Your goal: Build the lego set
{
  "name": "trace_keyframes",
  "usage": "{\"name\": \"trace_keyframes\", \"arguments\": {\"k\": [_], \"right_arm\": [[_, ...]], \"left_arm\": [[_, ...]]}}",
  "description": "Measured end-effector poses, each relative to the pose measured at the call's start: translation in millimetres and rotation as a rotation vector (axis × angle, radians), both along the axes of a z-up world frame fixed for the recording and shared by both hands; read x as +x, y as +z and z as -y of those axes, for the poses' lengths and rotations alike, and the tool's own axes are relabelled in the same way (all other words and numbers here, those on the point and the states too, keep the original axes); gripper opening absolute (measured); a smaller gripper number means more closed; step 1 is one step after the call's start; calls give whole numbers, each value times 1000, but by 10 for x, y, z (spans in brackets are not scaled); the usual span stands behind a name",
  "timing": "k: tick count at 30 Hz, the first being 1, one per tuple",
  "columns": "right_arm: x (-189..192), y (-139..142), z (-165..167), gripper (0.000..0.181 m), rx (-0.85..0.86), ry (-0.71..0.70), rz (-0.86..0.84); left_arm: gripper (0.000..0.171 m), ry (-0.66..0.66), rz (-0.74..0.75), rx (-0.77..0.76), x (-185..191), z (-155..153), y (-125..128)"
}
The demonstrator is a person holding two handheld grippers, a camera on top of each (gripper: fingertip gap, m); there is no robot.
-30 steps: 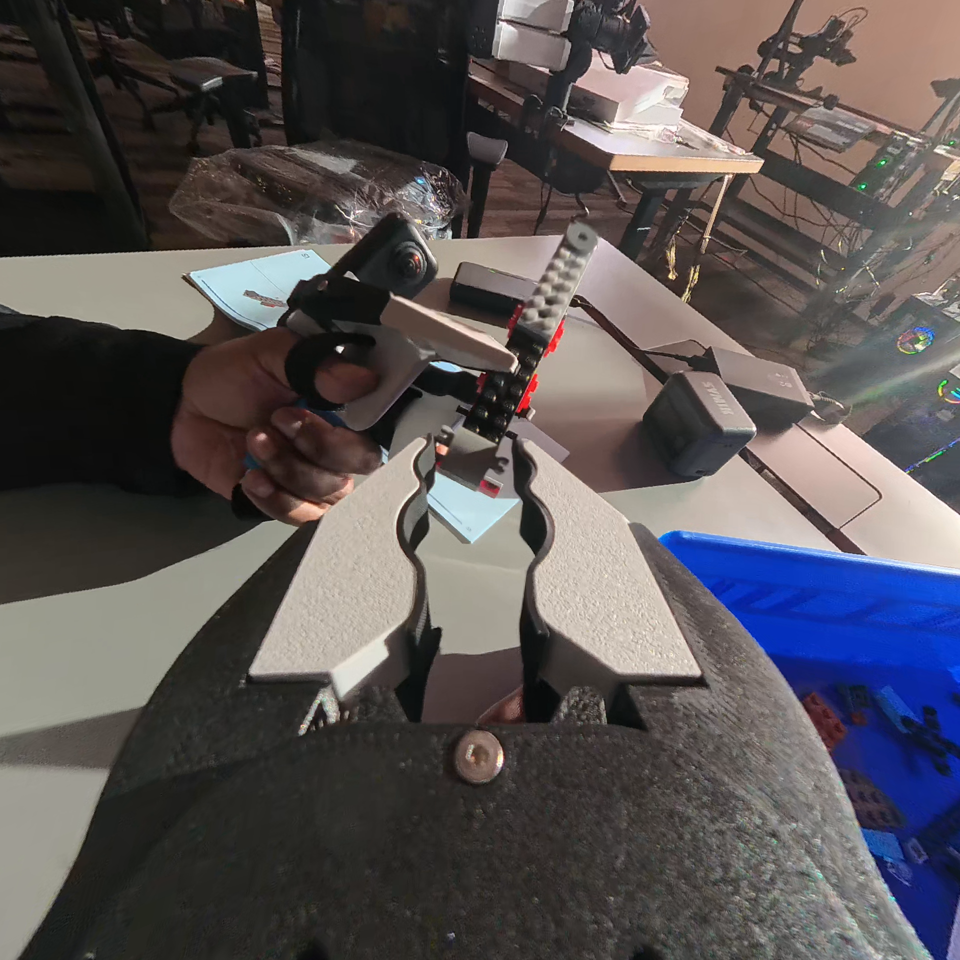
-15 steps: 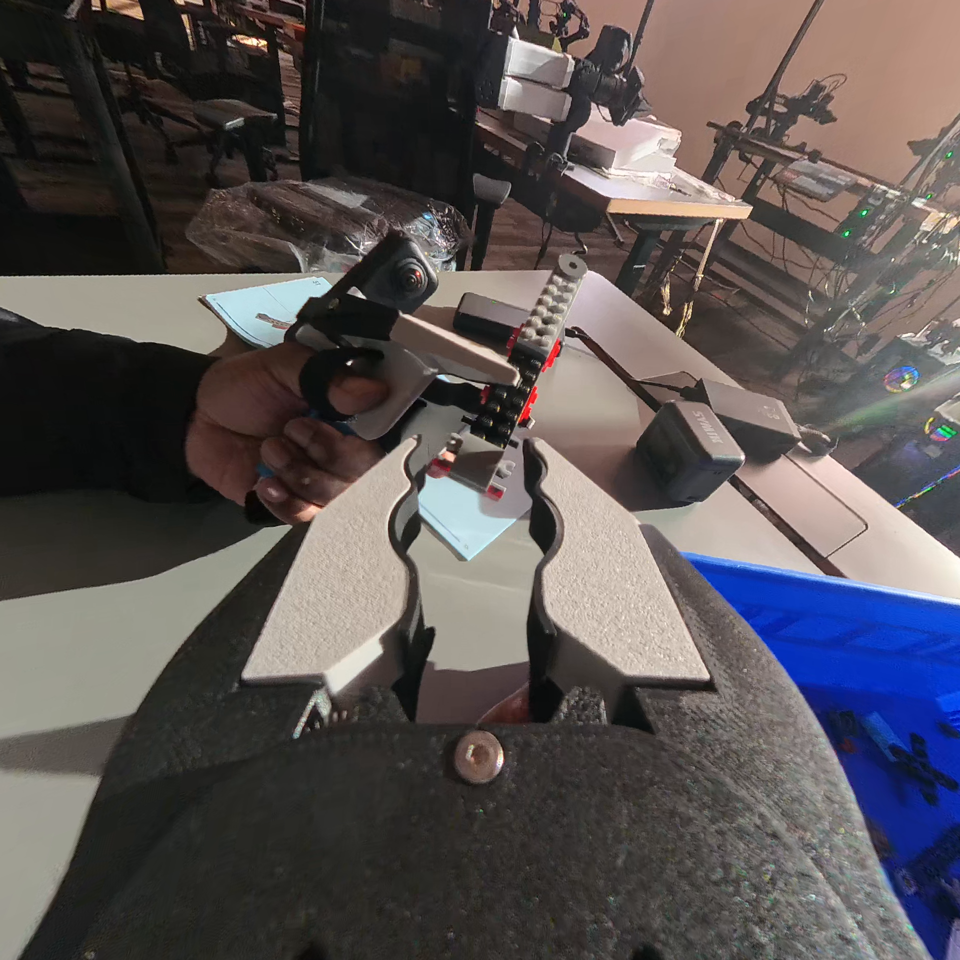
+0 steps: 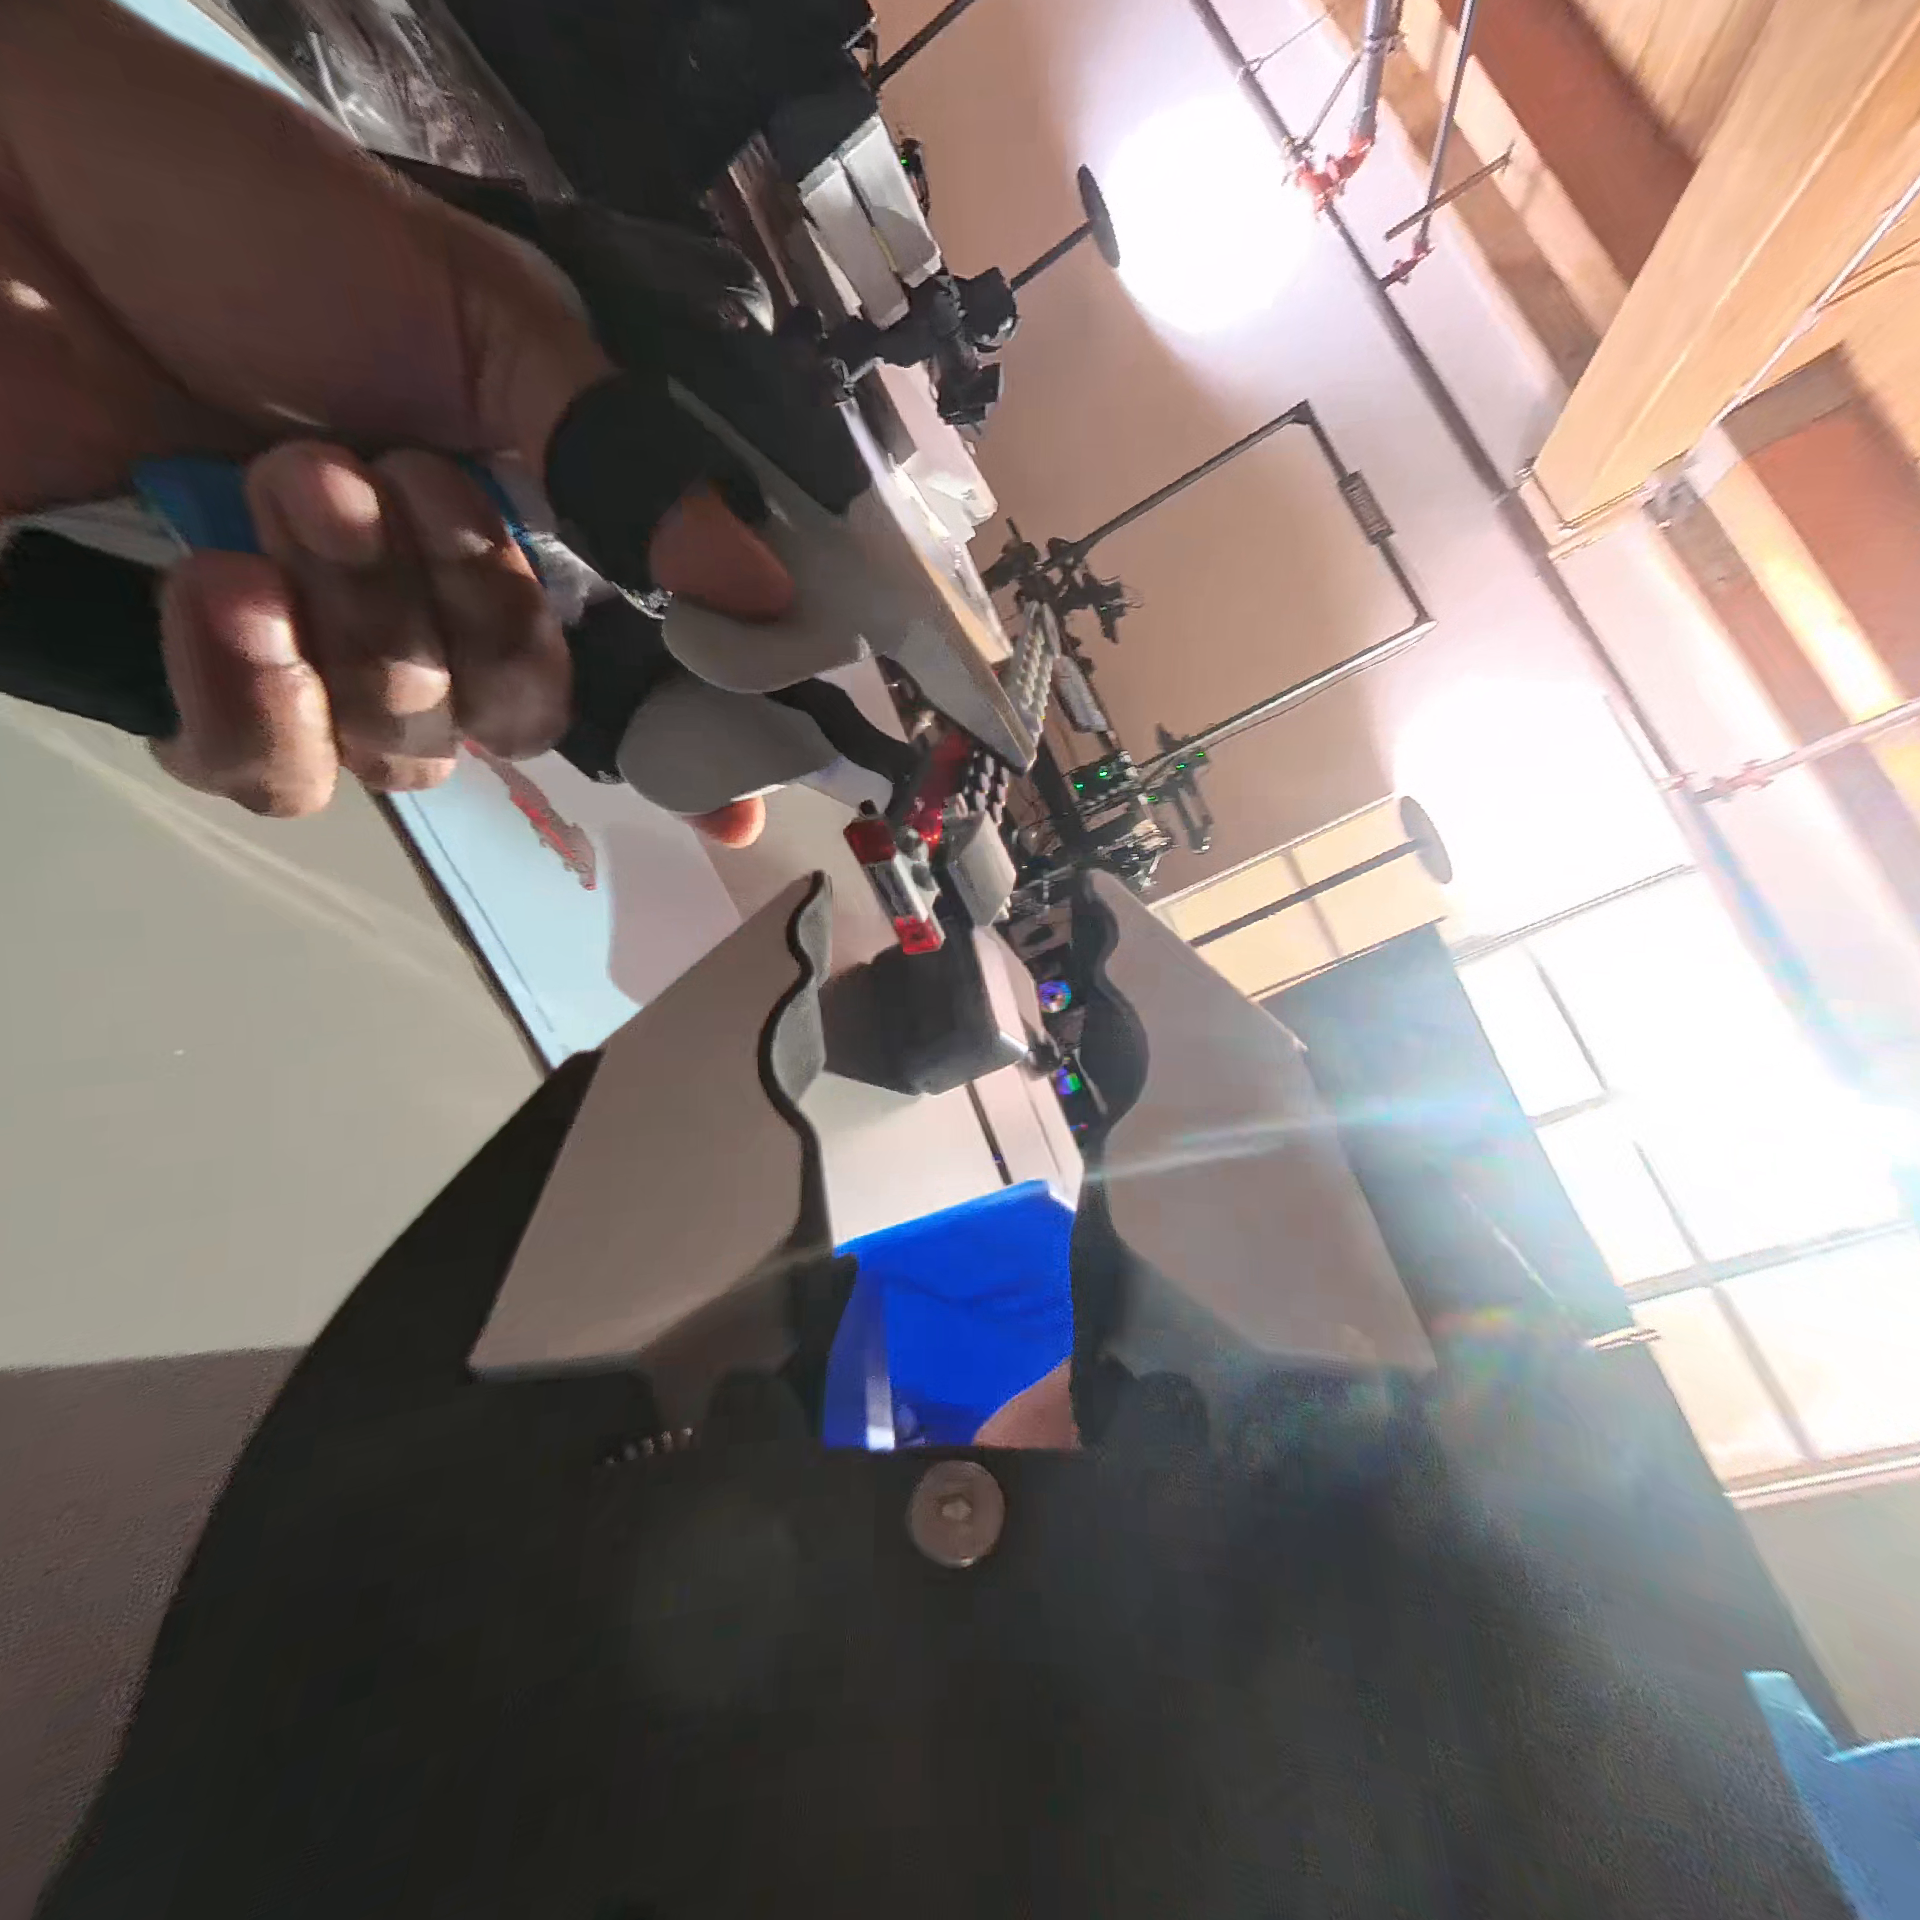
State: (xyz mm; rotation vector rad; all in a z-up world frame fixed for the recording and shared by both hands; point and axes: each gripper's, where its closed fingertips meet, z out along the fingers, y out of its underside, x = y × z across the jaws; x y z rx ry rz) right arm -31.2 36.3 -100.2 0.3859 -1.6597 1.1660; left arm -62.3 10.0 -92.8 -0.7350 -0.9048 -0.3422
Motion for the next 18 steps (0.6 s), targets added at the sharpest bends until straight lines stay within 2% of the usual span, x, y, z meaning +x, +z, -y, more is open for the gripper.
{"name": "trace_keyframes", "arguments": {"k": [7, 12, 16, 18], "right_arm": [[-1, 2, 17, 47, 4, -43, -176], [-28, -113, 60, 41, 46, -53, -192], [-22, -103, 63, 28, 32, -56, -210], [-23, -100, 63, 28, 29, -58, -213]], "left_arm": [[20, -15, 7, 6, 28, -48, 19], [20, -35, 20, 20, 44, -98, 8], [19, -33, 33, 23, 35, -105, -18], [19, -31, 36, 27, 31, -102, -19]]}}
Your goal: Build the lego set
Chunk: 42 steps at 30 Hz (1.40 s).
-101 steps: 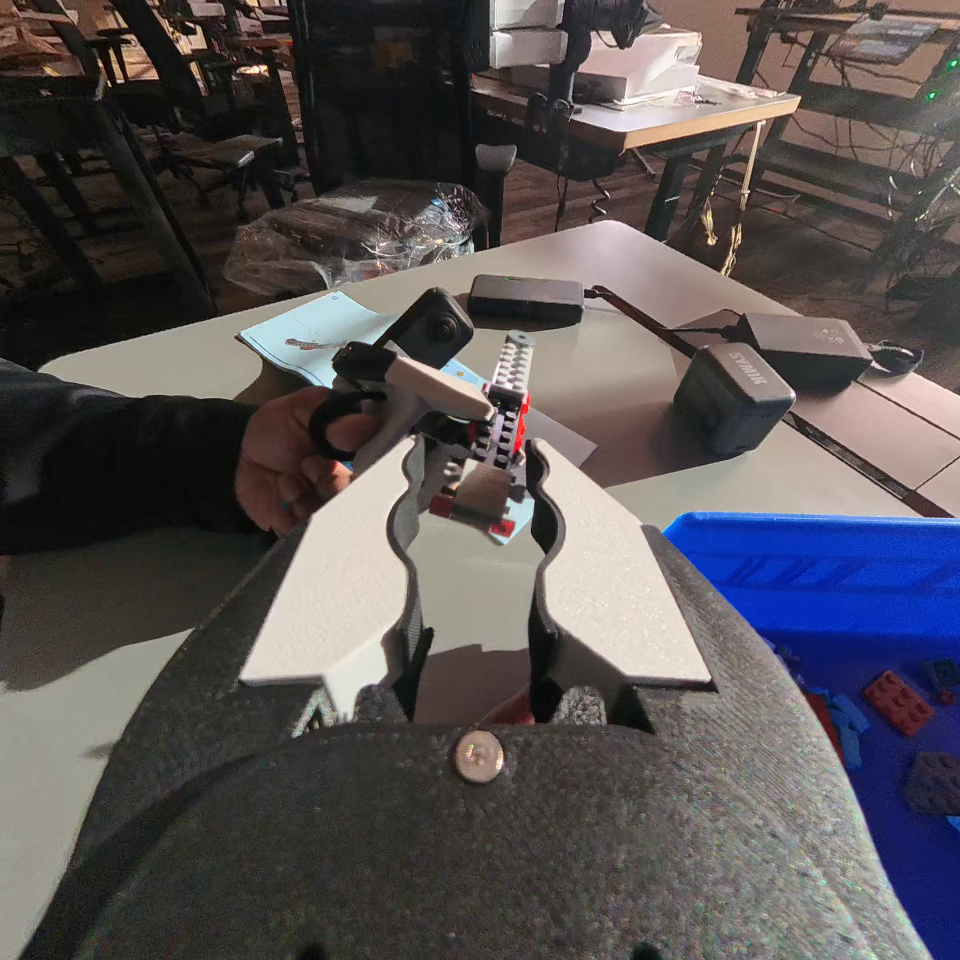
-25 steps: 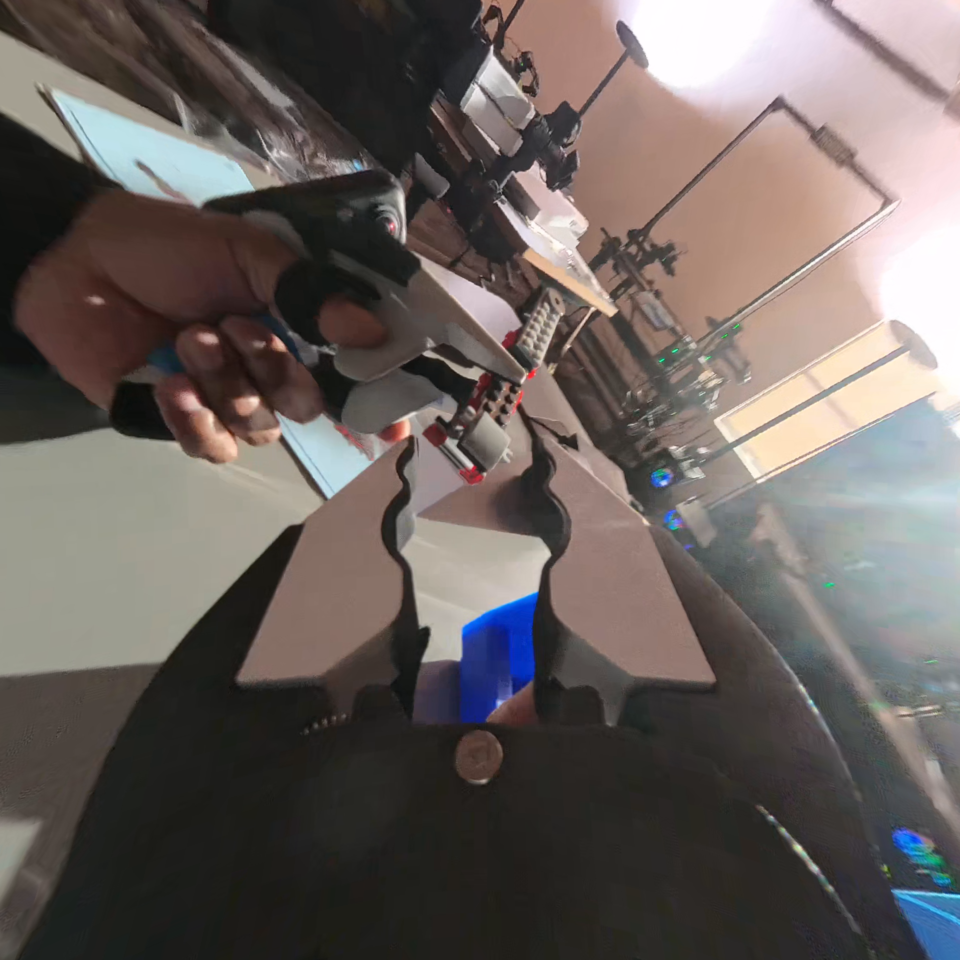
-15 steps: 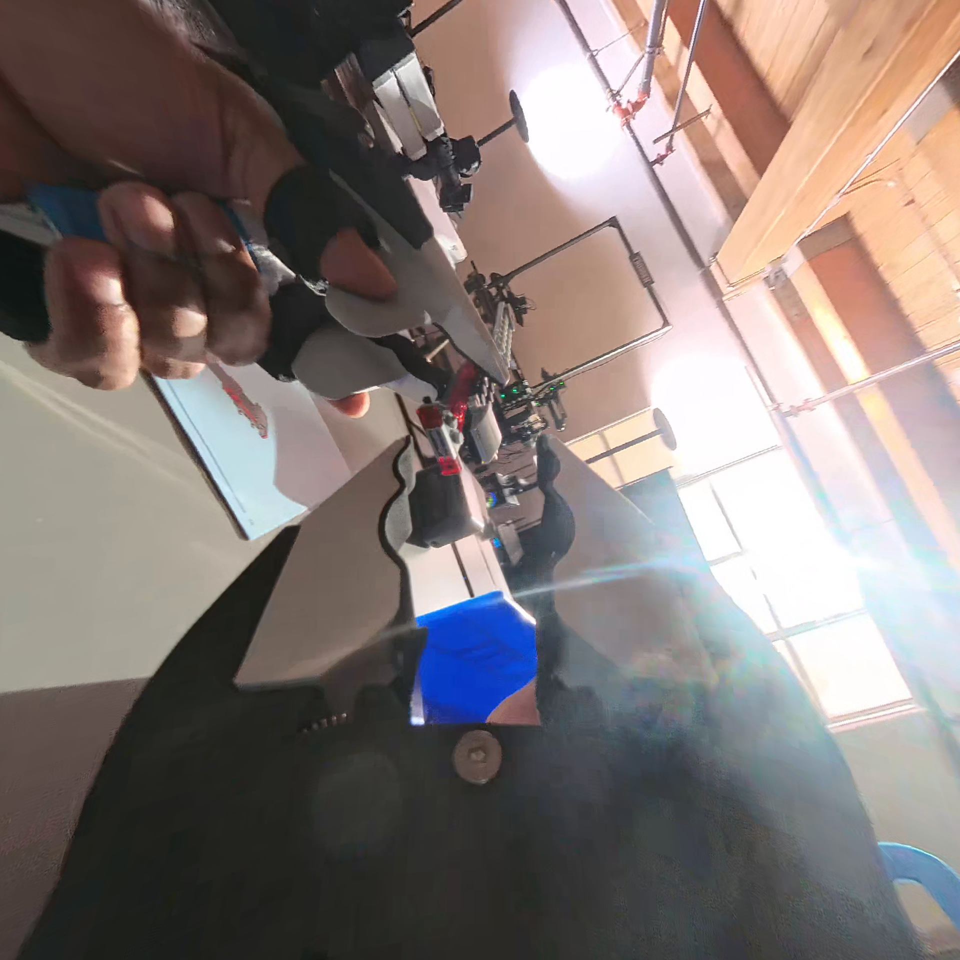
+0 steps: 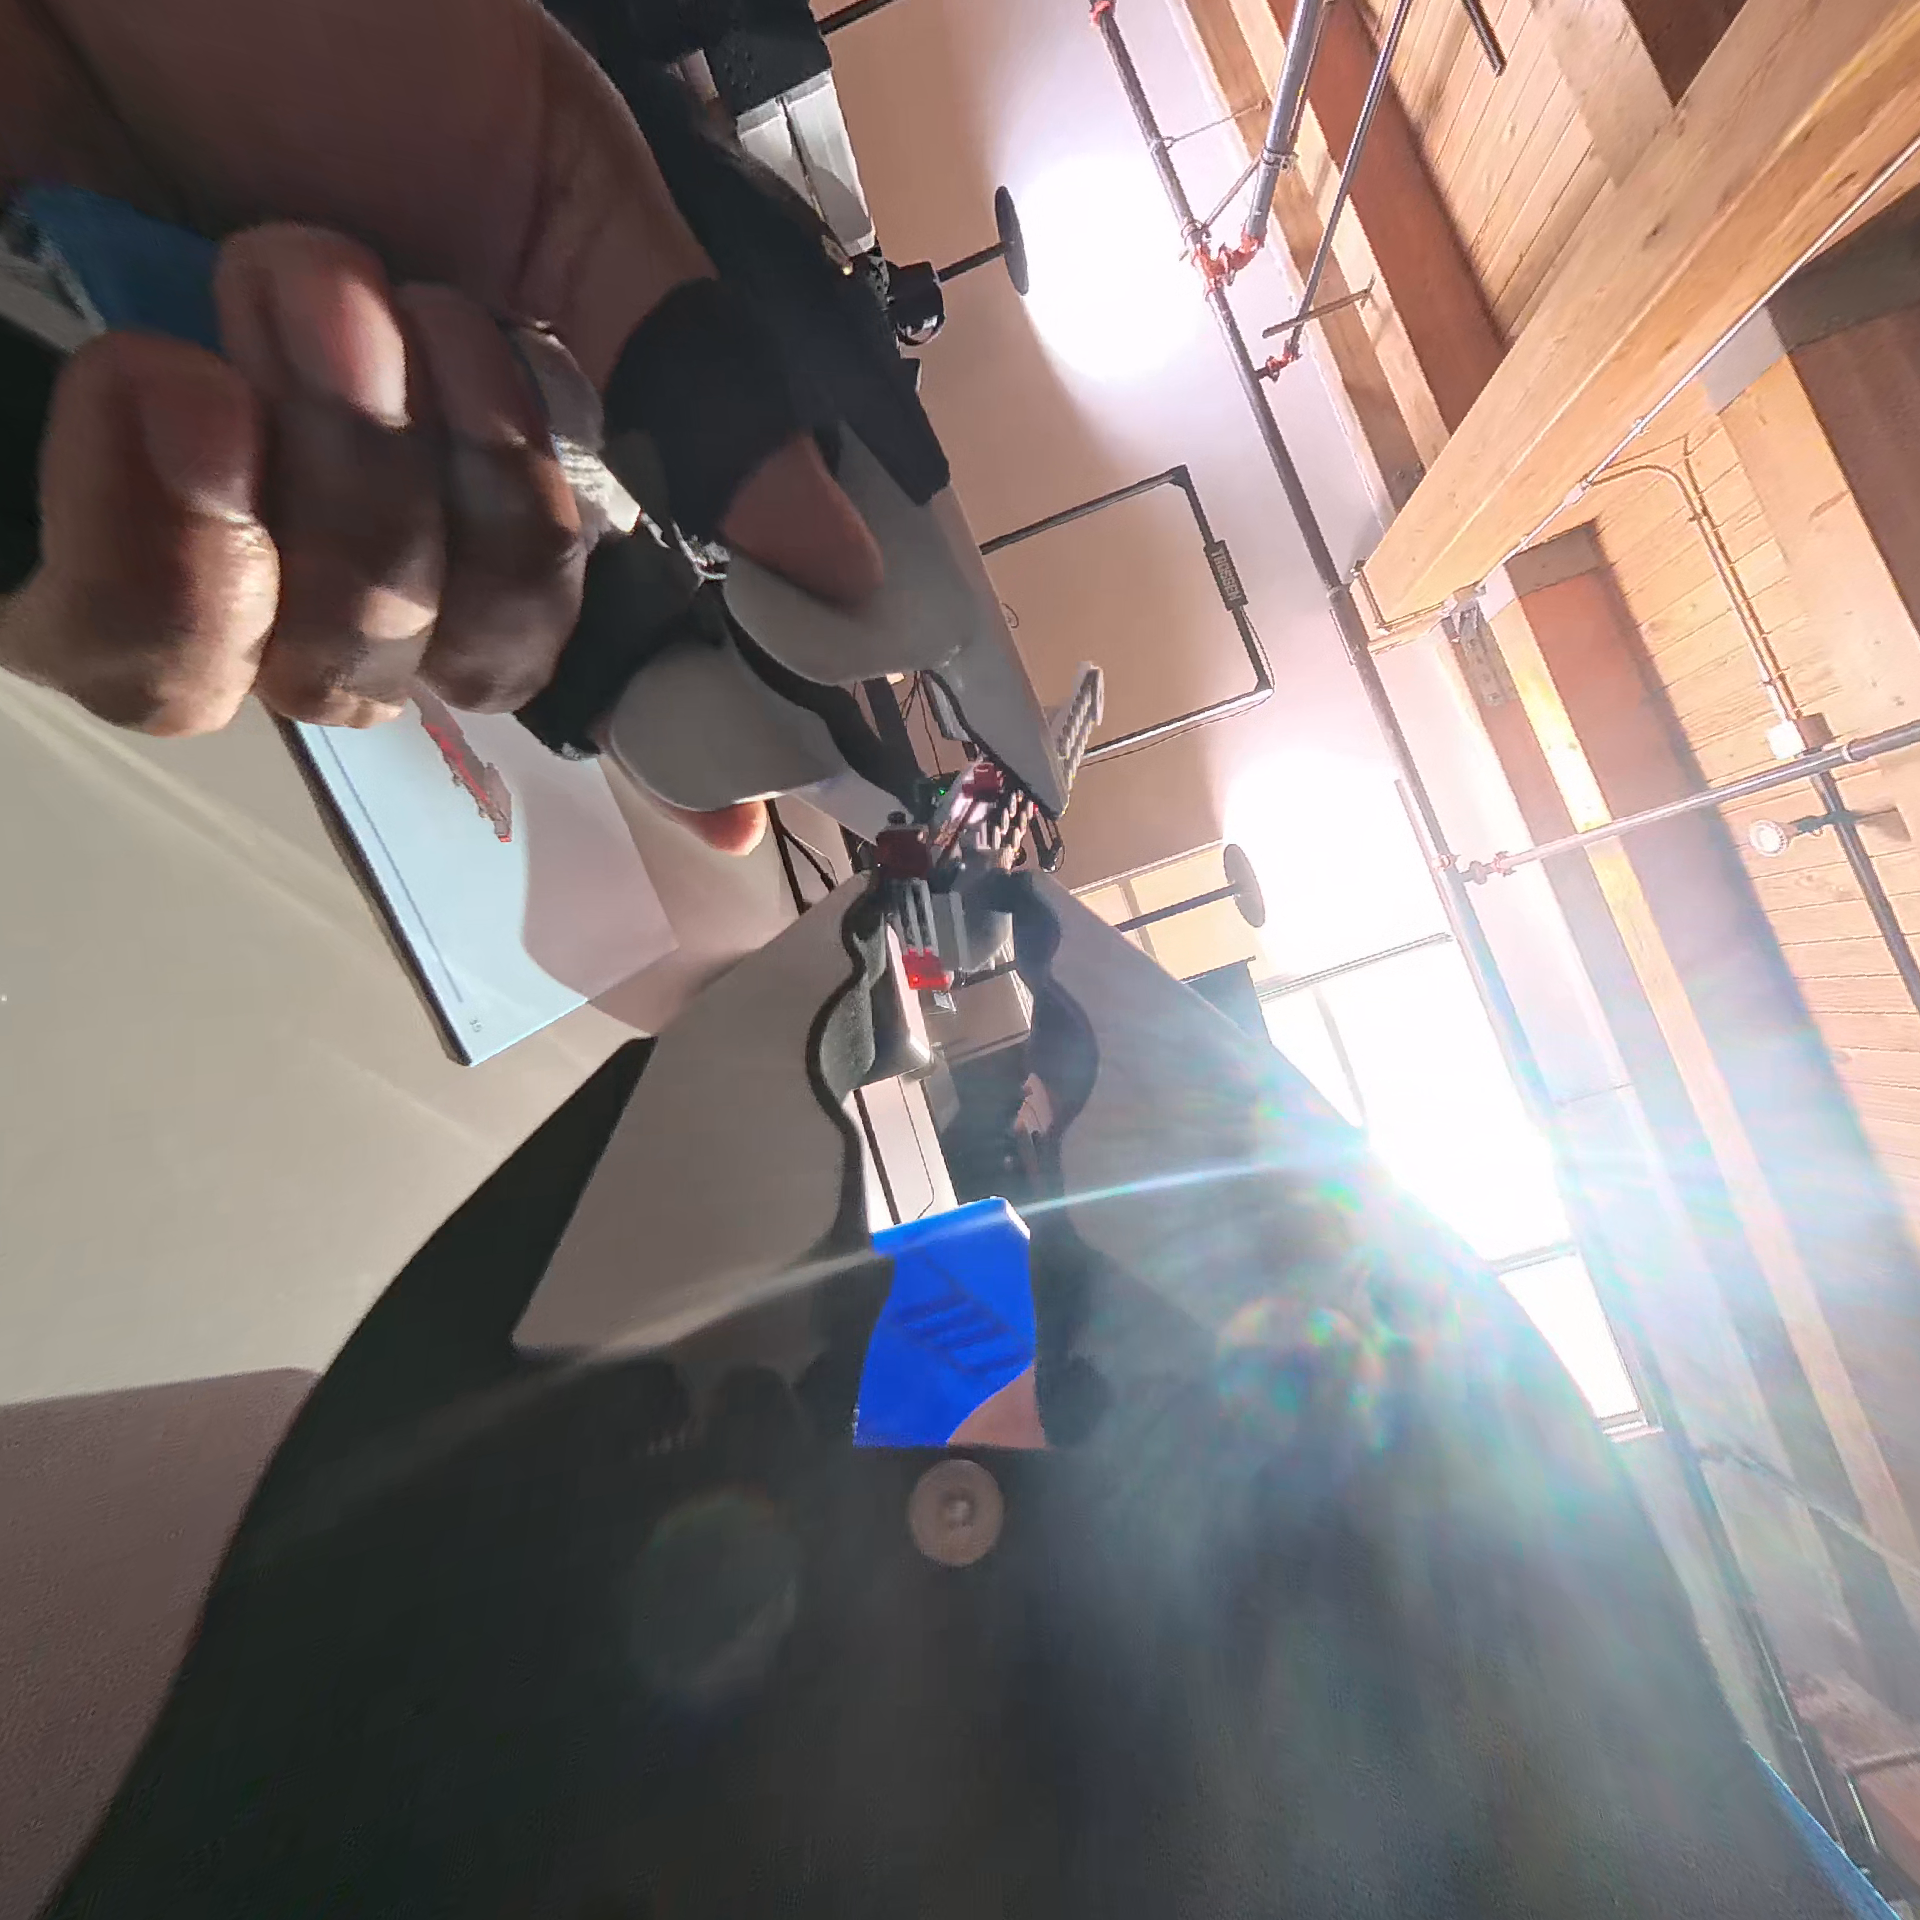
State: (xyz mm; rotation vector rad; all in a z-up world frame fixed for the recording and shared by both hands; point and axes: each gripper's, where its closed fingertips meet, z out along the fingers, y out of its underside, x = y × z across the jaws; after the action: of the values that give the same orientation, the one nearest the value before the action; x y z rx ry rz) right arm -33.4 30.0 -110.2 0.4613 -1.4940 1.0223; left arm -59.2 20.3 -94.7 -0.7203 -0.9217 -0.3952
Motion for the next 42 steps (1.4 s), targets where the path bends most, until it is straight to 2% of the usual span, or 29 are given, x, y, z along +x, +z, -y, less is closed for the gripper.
{"name": "trace_keyframes", "arguments": {"k": [24, 35, 42], "right_arm": [[-26, -125, 0, 28, 61, 28, 40], [-25, 28, 28, 27, -40, 78, 158], [-17, 31, 37, 25, -61, 100, 220]], "left_arm": [[20, -41, 125, 1, -32, -52, -159], [24, -63, 22, -13, 31, -88, 9], [23, -63, 13, -46, 35, -105, -9]]}}
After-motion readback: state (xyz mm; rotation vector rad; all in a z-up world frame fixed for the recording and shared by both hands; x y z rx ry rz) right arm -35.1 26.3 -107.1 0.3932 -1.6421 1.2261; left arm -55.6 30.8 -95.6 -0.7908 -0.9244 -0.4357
